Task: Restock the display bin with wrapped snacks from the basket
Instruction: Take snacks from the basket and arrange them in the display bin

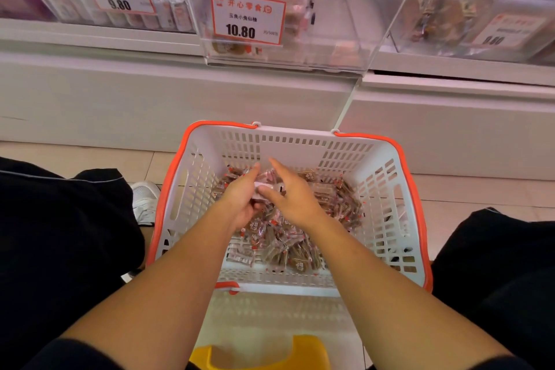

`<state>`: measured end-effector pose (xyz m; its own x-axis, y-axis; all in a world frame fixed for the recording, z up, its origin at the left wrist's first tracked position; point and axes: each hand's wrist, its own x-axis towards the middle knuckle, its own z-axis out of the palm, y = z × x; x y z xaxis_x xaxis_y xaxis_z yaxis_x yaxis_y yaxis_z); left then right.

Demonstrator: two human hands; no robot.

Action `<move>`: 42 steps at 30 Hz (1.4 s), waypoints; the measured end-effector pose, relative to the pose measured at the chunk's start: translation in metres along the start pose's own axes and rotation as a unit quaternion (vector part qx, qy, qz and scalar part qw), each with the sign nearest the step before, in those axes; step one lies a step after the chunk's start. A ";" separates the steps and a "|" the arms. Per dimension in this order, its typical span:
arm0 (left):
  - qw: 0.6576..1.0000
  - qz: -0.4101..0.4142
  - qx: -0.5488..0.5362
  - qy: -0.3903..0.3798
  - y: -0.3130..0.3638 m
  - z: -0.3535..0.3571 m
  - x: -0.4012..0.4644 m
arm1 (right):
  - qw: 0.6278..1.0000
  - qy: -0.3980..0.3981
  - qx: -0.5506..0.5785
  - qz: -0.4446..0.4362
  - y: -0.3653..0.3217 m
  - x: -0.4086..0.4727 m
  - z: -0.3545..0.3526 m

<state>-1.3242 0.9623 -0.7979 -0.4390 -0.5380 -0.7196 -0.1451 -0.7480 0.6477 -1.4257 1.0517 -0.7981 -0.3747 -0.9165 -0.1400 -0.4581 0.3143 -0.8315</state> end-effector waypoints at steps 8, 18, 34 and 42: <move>0.991 0.004 0.104 0.079 0.003 0.001 0.001 | 0.998 0.043 0.039 0.019 -0.001 -0.001 0.001; 0.993 0.042 0.106 0.008 0.009 0.005 0.002 | 0.993 0.115 0.024 0.023 -0.010 0.006 -0.008; 0.990 0.101 0.099 -0.022 0.033 0.023 -0.018 | 0.981 -0.060 0.159 0.090 -0.038 0.007 -0.022; 0.942 0.228 0.248 -0.007 0.095 0.048 -0.078 | 0.999 0.040 0.005 -0.032 -0.114 -0.006 -0.107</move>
<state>-1.3466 0.9520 -0.6684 -0.5675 -0.7508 -0.3381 -0.3335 -0.1659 0.9281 -1.4576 1.0474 -0.6448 -0.4092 -0.9114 -0.0437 -0.4748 0.2536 -0.8428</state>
